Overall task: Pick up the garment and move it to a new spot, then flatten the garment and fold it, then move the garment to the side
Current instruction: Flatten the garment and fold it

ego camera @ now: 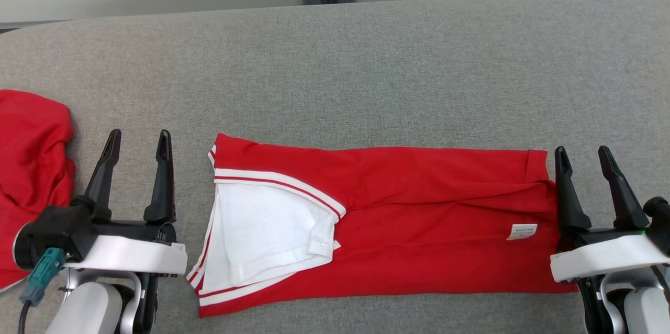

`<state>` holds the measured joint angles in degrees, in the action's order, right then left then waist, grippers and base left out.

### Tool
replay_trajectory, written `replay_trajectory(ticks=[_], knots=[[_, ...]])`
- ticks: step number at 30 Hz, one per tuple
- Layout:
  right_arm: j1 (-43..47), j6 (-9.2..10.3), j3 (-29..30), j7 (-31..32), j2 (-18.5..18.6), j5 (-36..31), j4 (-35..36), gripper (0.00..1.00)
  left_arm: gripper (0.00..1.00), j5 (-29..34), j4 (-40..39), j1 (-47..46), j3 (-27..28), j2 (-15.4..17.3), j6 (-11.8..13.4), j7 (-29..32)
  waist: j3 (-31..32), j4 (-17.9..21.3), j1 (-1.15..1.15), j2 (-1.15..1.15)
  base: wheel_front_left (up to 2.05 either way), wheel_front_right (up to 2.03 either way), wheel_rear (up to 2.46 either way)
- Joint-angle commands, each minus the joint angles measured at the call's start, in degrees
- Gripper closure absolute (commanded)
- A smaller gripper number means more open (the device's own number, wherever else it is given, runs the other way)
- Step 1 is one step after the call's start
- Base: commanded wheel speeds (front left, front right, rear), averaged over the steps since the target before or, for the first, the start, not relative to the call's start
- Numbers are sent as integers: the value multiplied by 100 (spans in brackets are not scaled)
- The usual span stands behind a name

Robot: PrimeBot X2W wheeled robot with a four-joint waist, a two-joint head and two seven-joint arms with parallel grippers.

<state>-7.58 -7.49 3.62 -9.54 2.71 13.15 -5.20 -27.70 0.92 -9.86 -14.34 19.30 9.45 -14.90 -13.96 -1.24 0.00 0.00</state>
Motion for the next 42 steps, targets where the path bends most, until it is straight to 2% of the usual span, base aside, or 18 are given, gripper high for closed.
replay_trajectory(ticks=[1,6,12,17,24,25,26,27,33,38,39,42], knots=[[-22,-1,72,41,34,-48,-69,0,0,62,60,15,37,1,-65,-14,-6,-11,0,0,0,0,0],[0,-1,208,121,29,-67,-352,0,0,125,110,-46,41,-74,-143,-14,-58,-71,0,0,0,0,0],[65,-1,297,6,36,63,-1120,0,0,213,230,-142,4,-150,-277,-14,-188,-116,0,0,0,0,0],[55,-1,57,-64,38,297,-1676,0,0,261,302,-202,-62,-212,-376,-14,-276,-107,0,0,0,0,0],[47,-7,-456,-45,-3,571,-1944,0,0,300,361,-268,-3,-232,-440,-14,-382,-23,0,0,0,0,0],[24,-7,-494,-53,0,594,-1973,34,0,305,372,-267,2,-232,-440,-14,-391,-14,0,0,0,0,0],[0,-7,-528,-93,0,627,-1998,53,0,304,377,-280,12,-237,-453,-14,-399,-7,0,0,0,0,0],[-13,-7,-551,-116,-1,694,-2012,100,0,319,382,-294,20,-237,-467,-14,-407,-2,0,0,0,0,0],[-120,15,-262,-362,55,779,-2008,100,0,370,376,-340,92,-274,-493,-14,-442,44,0,0,0,0,0],[-289,12,433,-453,131,588,-1946,100,0,400,365,-305,156,-288,-507,-14,-459,125,0,0,0,0,0],[-327,12,773,-478,240,559,-1974,100,0,354,425,-301,132,-294,-539,-4,-469,140,0,0,0,0,0],[-406,1,1191,-481,437,517,-2068,100,0,350,449,-370,120,-314,-564,-6,-486,143,0,0,0,0,0]])
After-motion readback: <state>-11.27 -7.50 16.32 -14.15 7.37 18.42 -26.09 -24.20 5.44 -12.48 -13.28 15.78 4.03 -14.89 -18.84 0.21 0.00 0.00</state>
